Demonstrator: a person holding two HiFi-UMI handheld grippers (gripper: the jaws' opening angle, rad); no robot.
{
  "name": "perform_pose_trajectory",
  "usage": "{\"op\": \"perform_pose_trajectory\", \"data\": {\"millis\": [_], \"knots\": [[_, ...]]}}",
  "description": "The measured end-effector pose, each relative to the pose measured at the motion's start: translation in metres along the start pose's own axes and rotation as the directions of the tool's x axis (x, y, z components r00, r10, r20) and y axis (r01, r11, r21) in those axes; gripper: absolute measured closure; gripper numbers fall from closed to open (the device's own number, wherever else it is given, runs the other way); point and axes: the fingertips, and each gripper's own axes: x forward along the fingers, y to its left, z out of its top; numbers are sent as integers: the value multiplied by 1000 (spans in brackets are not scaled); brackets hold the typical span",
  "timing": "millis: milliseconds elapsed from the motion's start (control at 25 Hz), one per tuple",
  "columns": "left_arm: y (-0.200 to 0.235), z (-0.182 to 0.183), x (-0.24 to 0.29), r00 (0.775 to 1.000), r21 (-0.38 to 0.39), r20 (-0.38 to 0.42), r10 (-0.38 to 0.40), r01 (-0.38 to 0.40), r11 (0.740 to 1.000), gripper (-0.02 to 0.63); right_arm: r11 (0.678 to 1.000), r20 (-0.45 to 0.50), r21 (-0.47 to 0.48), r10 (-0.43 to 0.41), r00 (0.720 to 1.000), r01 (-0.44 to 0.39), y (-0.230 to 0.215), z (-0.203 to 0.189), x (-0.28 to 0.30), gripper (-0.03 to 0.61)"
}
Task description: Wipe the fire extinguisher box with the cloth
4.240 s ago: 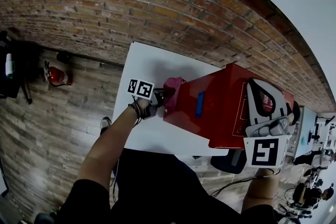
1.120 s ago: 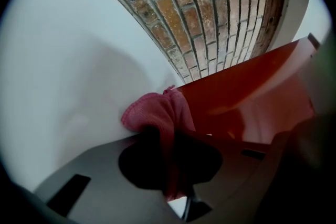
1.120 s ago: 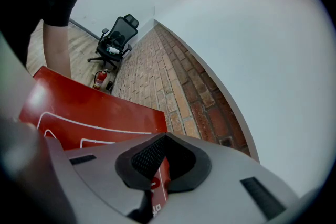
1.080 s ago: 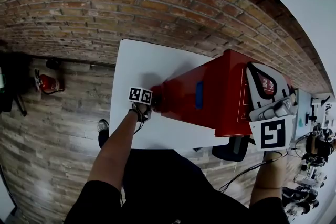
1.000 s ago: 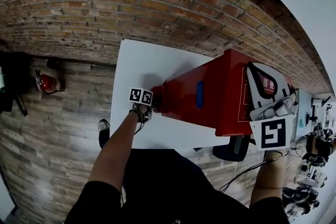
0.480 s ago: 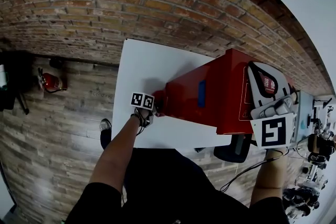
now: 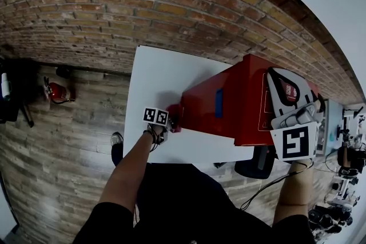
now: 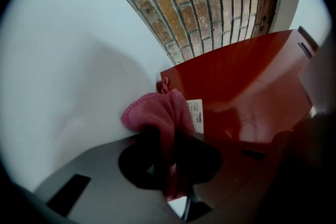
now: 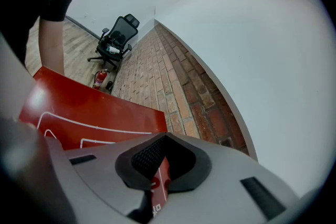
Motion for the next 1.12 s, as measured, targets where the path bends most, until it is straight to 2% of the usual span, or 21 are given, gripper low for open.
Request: {"op": "perform_pose_trajectory", "data": {"millis": [240, 520, 1120], "knots": [[-7, 0, -4, 999, 3, 35, -30, 30, 1000, 538, 1000, 2, -3, -1, 1000, 1, 0, 0, 0, 560], [-27, 4, -14, 992, -4, 78, -103, 103, 995, 537, 1000, 1, -7, 1, 1000, -1, 0, 0, 0, 560], [-52, 11, -25, 985, -20, 102, -136, 139, 990, 537, 1000, 10, -5, 0, 1000, 0, 0, 1, 0, 560]]}}
